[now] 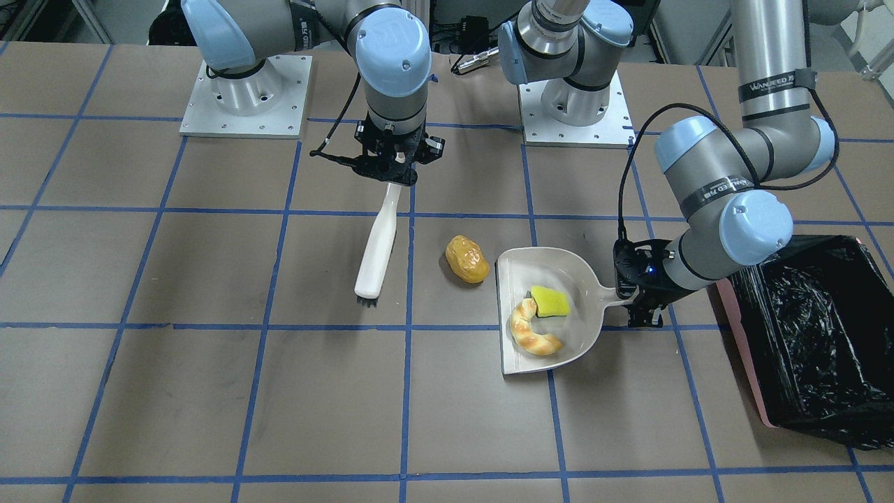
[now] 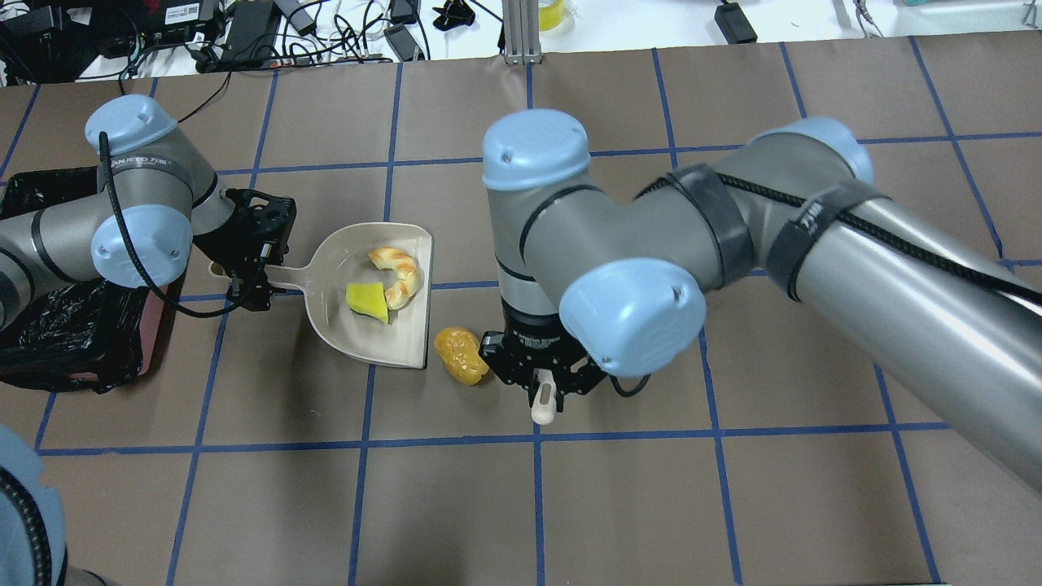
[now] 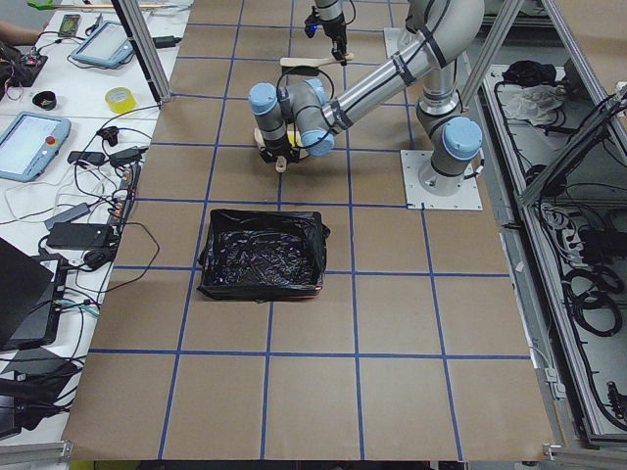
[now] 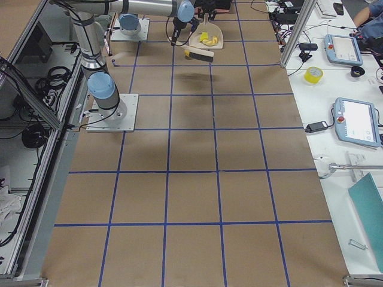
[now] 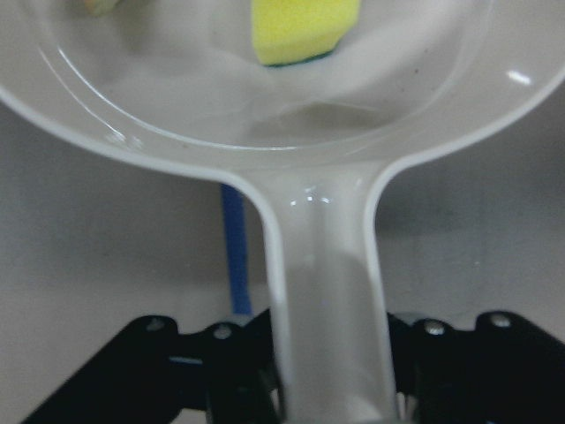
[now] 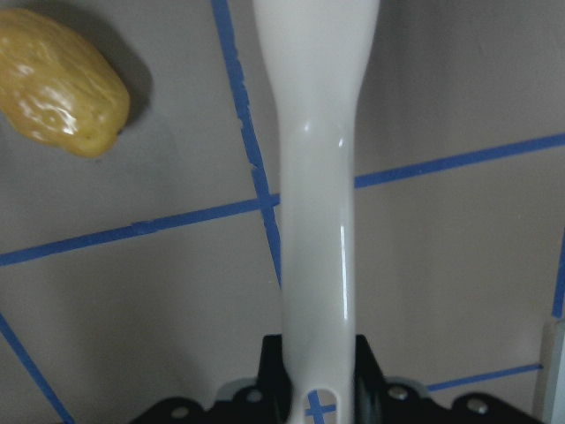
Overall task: Sweep and dump trash into bin
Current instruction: 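Sweep the yellow object into the dustpan held by the left gripper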
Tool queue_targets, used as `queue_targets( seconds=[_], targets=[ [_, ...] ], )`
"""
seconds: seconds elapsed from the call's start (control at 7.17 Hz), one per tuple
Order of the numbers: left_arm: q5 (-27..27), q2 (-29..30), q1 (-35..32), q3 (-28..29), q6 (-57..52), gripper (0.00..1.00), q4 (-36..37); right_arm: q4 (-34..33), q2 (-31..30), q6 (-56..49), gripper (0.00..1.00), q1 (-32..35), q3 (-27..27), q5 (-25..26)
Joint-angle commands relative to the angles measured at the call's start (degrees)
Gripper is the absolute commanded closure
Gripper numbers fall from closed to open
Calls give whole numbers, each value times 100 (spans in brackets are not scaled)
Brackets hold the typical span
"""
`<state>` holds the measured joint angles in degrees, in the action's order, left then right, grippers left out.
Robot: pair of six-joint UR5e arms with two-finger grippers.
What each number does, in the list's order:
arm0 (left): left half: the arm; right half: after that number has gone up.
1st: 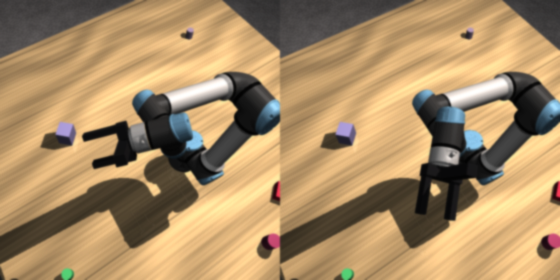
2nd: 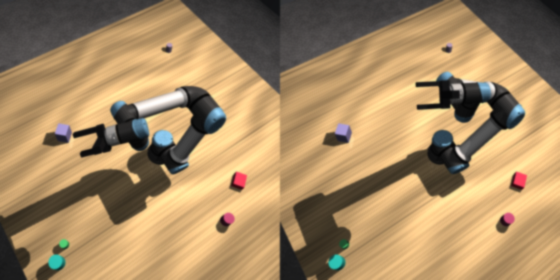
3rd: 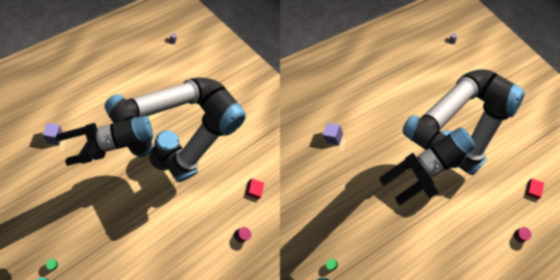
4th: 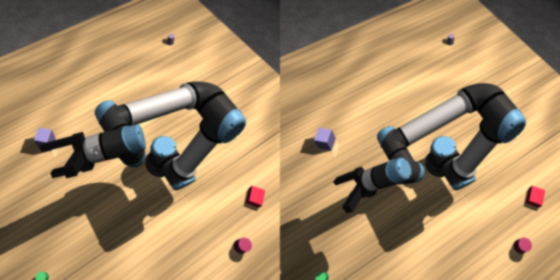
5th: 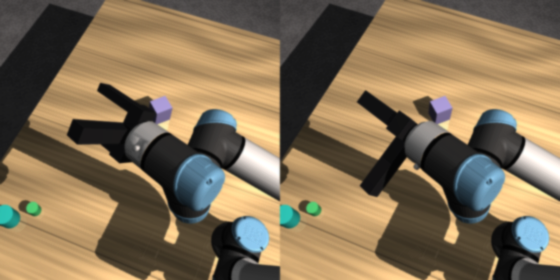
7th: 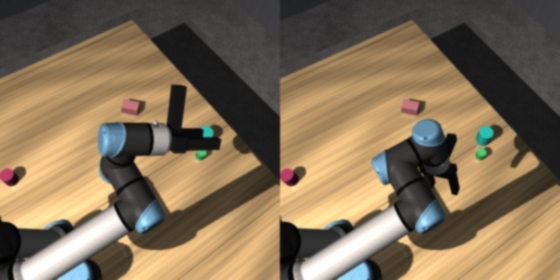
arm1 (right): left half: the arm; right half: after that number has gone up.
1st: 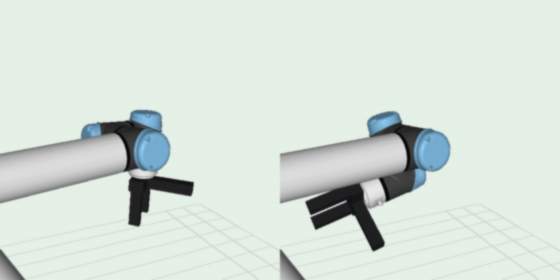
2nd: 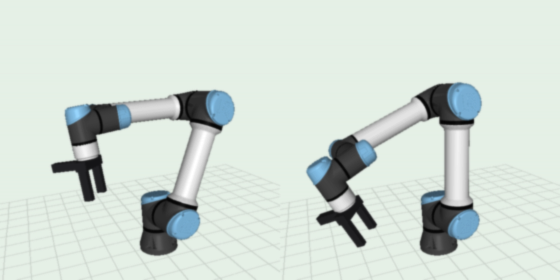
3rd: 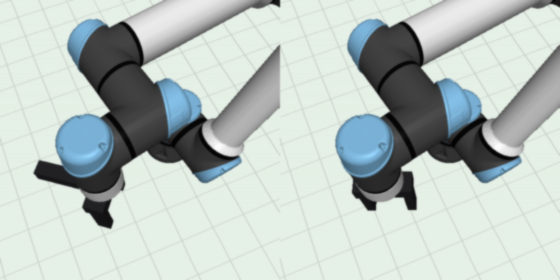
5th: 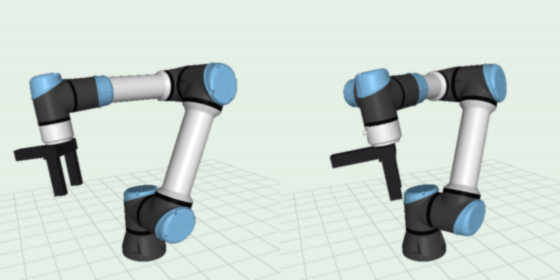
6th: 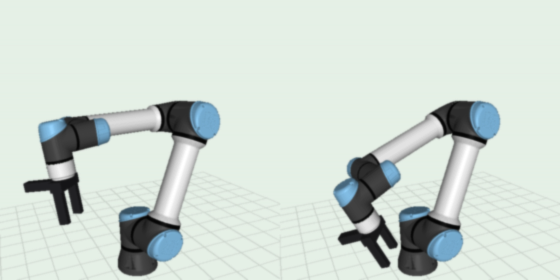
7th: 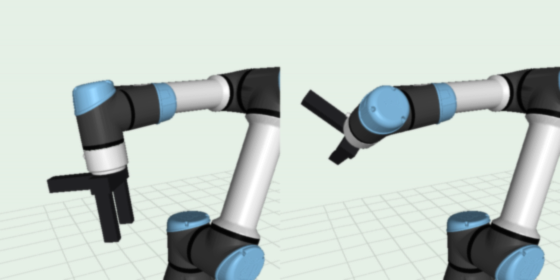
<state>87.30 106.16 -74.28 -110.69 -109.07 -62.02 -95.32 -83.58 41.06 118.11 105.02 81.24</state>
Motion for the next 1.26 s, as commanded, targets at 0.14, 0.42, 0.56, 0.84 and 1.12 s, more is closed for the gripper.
queue_targets(
  seconds=[0.14,0.42,0.56,0.84,1.12],
  targets=[
    [296,-631,168,-445,-1,100,-73,-1388,60,1725,100,913,739,-257],
    [297,-675,168,-462,26,100,-73,-1900,621,2072,100,1336,635,-636],
    [297,-693,177,-506,17,100,-73,-1963,745,2012,100,1346,582,-653],
    [297,-684,177,-524,61,100,-82,-2034,1297,1880,100,1355,48,-654],
    [288,-667,177,-524,70,100,-82,-1999,1843,1531,100,1381,-811,-680]
  ],
)
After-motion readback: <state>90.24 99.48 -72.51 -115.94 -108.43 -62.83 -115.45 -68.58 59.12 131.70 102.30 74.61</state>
